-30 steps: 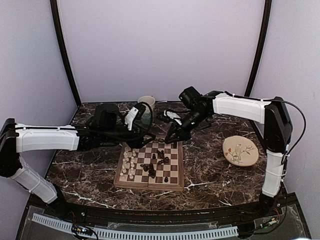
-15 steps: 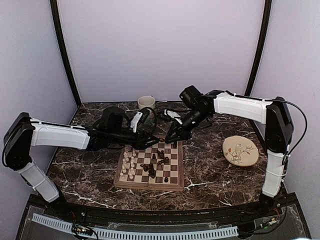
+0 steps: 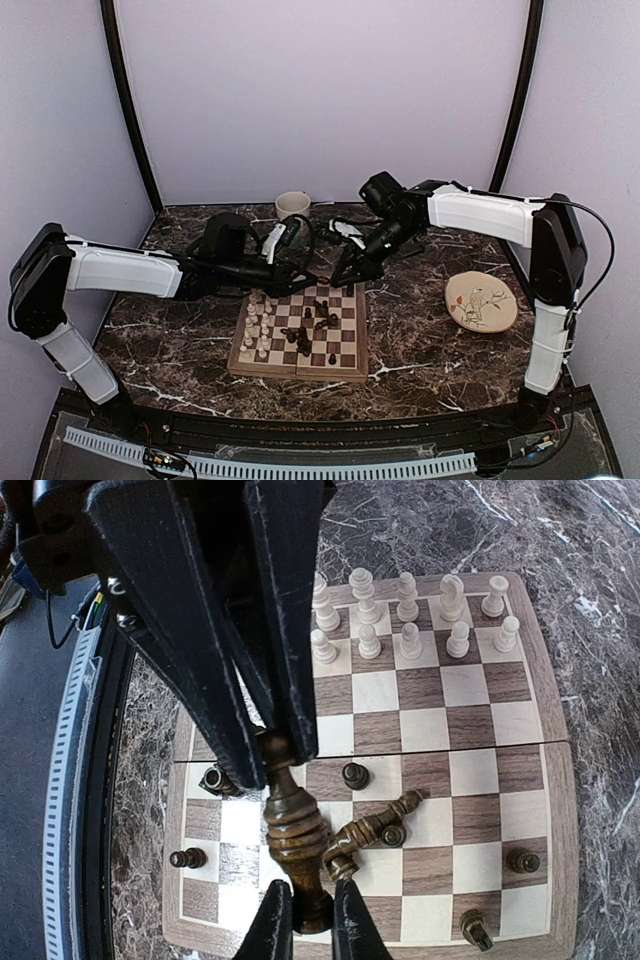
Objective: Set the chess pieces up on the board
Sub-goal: Pick up the pawn from the chess pile, then place the pawn at g7.
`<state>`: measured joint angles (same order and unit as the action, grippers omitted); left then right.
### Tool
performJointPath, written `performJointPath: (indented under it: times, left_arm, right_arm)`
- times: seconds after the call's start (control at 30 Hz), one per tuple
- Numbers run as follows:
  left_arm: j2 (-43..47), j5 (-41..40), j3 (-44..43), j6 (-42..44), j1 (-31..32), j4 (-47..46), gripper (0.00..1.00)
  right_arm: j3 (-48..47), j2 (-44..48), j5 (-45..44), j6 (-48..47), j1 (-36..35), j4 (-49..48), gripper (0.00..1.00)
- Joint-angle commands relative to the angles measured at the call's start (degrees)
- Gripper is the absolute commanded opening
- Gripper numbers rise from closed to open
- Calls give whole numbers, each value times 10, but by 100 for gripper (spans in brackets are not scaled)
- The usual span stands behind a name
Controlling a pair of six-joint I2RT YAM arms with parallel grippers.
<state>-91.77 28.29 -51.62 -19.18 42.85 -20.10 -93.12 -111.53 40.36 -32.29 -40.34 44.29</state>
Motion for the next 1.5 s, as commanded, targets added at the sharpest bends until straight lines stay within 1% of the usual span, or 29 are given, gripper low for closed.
performJointPath:
  times: [0.0, 0.1, 0.17, 0.33, 0.43, 0.6, 0.73, 0.83, 0.97, 1.1, 1.27, 1.47]
  left_arm:
    - [5, 14, -19, 3, 0, -9, 9]
    - [15, 12, -24, 10, 0, 11, 6]
    - [25, 5, -32, 26, 0, 43, 5]
    - [49, -28, -62, 96, 1, 170, 3]
    - [52, -41, -98, 144, 12, 256, 3]
    - [19, -119, -198, 232, 79, 423, 3]
    - [-38, -143, -286, 265, 126, 533, 2]
    - [-82, -158, -333, 282, 155, 598, 2]
    - [-144, -182, -387, 296, 186, 651, 2]
    - [-189, -189, -424, 302, 199, 678, 2]
    - [-236, -212, -455, 299, 201, 704, 2]
    - [-252, -239, -458, 296, 201, 702, 3]
  right_arm:
    - [5, 17, 4, 2, -2, -4, 5]
    - [24, 28, -8, -3, 0, -9, 5]
    - [43, 38, -18, -6, 4, -16, 4]
    - [99, 70, -8, -4, 30, -38, 4]
    - [133, 92, -7, 1, 44, -56, 4]
    - [183, 131, -23, 6, 73, -91, 4]
    - [202, 151, -56, 3, 94, -109, 4]
    - [213, 162, -52, 6, 112, -120, 4]
    - [222, 171, -64, 1, 125, -126, 4]
    - [229, 180, -65, -2, 132, -133, 4]
    - [233, 181, -67, -7, 133, -134, 4]
    - [234, 180, -68, -10, 133, -134, 4]
